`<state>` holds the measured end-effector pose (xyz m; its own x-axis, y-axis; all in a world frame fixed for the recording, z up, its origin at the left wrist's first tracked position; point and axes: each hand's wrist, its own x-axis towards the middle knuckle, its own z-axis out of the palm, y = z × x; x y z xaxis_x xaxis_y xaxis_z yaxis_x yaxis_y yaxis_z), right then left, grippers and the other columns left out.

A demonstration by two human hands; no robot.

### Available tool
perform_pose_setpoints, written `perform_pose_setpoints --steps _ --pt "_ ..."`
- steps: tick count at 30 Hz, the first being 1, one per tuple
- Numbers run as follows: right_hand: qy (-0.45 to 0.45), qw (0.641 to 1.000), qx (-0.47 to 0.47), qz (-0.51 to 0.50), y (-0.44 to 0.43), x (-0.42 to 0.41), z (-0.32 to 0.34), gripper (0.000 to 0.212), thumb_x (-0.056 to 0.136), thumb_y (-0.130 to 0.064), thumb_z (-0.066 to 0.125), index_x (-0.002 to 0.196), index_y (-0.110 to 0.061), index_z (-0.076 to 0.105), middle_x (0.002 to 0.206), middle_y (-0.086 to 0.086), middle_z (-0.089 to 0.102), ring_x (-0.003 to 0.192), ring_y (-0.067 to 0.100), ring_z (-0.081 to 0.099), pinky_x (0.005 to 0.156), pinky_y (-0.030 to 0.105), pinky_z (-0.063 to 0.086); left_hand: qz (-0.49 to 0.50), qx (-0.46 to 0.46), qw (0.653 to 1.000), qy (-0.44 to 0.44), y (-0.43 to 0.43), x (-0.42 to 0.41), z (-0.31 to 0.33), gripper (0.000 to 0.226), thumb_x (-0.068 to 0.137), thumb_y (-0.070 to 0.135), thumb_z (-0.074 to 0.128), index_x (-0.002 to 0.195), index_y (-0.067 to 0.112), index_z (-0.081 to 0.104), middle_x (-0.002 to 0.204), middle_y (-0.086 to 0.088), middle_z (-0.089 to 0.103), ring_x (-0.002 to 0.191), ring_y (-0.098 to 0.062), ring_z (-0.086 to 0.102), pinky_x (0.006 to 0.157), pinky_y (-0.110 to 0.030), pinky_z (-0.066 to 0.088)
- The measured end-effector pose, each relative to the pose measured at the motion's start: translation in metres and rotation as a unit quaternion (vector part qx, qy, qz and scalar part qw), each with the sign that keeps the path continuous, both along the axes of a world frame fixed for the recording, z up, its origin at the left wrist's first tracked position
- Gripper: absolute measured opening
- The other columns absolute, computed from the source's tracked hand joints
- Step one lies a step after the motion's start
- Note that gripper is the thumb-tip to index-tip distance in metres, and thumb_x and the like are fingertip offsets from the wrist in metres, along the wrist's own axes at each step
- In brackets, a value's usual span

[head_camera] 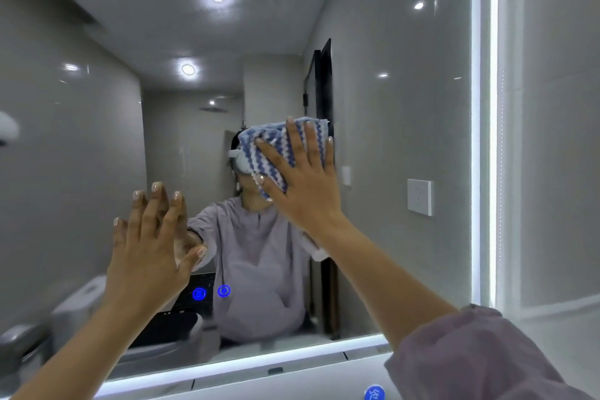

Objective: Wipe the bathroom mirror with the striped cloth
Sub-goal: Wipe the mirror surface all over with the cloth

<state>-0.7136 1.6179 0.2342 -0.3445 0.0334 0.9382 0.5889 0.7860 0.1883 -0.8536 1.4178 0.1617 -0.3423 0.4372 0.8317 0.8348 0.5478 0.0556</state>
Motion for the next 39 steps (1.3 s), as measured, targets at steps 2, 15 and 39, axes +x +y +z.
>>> perform_pose_setpoints --steps 2,15,39 --pt "0.009 1.0 -0.025 -0.012 0.013 0.015 0.009 0.063 0.093 -0.063 0.025 0.15 -0.039 0.01 0.161 0.01 0.0 0.147 0.033 -0.005 0.117 0.051 -0.007 -0.003 0.002 1.0 -0.003 0.0 -0.001 0.0 0.091 0.071 0.063 0.023 0.147 0.014 0.011 0.158 -0.014 0.009 0.146 -0.032 0.001 0.112 -0.061 0.014" --pt "0.161 0.959 -0.232 -0.033 0.024 0.03 0.026 0.07 0.095 -0.06 0.026 0.151 -0.032 -0.004 0.157 0.02 -0.015 0.143 0.041 -0.015 0.115 0.057 -0.006 0.019 -0.021 1.0 0.003 0.001 -0.001 0.0 0.088 0.075 0.06 0.026 0.147 0.009 0.022 0.157 -0.018 0.014 0.145 -0.037 0.009 0.108 -0.064 0.02" --pt "0.142 0.972 -0.174 -0.062 0.068 0.069 0.045 0.061 0.093 -0.061 0.012 0.148 -0.042 -0.005 0.16 0.012 -0.006 0.146 0.035 -0.009 0.118 0.052 -0.003 0.014 -0.019 1.0 0.012 -0.001 -0.001 0.0 0.085 0.077 0.059 0.026 0.147 0.011 0.022 0.157 -0.018 0.013 0.145 -0.037 0.009 0.109 -0.065 0.021"
